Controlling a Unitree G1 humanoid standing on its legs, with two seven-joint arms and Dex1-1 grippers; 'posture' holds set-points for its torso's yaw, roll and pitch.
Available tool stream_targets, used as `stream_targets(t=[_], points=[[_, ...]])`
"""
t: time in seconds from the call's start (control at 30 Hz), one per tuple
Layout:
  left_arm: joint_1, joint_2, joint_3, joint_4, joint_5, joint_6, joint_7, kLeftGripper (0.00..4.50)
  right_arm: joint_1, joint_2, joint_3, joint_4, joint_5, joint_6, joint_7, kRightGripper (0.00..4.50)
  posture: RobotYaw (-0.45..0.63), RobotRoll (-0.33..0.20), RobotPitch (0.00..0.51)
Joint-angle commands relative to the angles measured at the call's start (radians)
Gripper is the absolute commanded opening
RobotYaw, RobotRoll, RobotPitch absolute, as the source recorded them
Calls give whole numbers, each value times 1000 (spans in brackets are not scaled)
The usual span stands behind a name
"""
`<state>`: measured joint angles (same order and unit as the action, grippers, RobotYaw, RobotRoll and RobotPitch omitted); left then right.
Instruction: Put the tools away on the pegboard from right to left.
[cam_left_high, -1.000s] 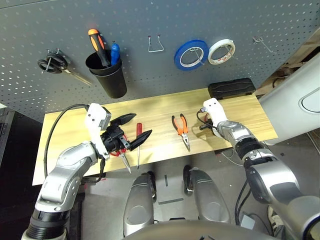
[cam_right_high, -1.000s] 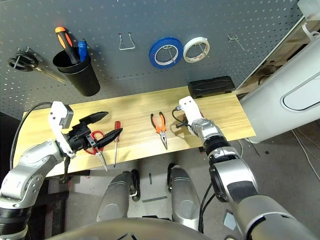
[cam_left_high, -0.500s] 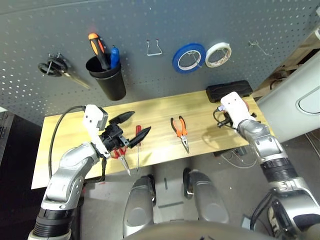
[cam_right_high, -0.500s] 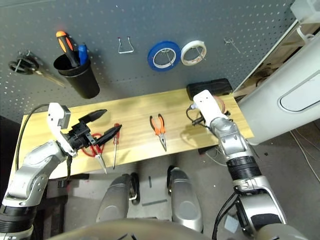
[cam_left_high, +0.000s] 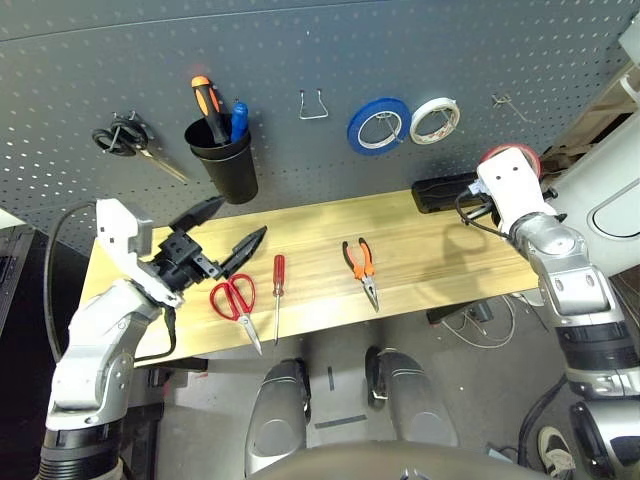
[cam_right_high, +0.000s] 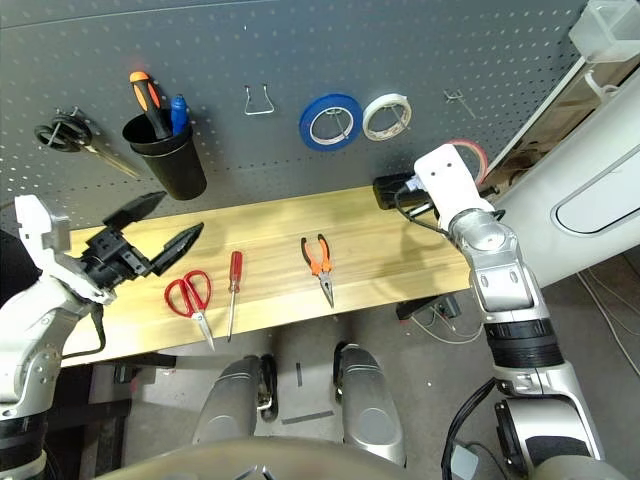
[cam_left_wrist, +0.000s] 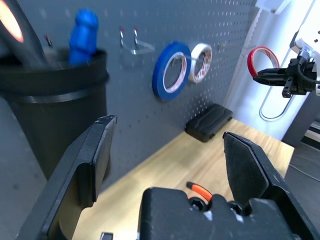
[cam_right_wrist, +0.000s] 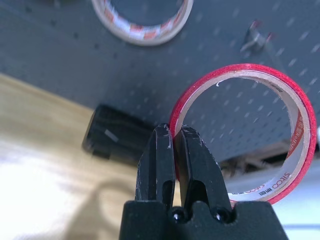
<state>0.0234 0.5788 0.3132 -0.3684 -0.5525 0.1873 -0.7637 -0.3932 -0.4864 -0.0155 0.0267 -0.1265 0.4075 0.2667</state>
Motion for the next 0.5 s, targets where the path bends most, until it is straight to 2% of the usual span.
stream_targets(t=[0.03,0.2,0.5], points=[[-3,19,17,18,-26,7,-25,4500,-24,-7,-23,28,-6,-45,-22,47,17,0,86],[11,22,41,47,-39,-18,-61,4500,-77,-12,-28,84,-10,-99,-51,47,22,0,86],[-3,9,6,135,6,-80,-98,4500,-186,-32,-43,274,7,-140,-71,47,31,0,89]])
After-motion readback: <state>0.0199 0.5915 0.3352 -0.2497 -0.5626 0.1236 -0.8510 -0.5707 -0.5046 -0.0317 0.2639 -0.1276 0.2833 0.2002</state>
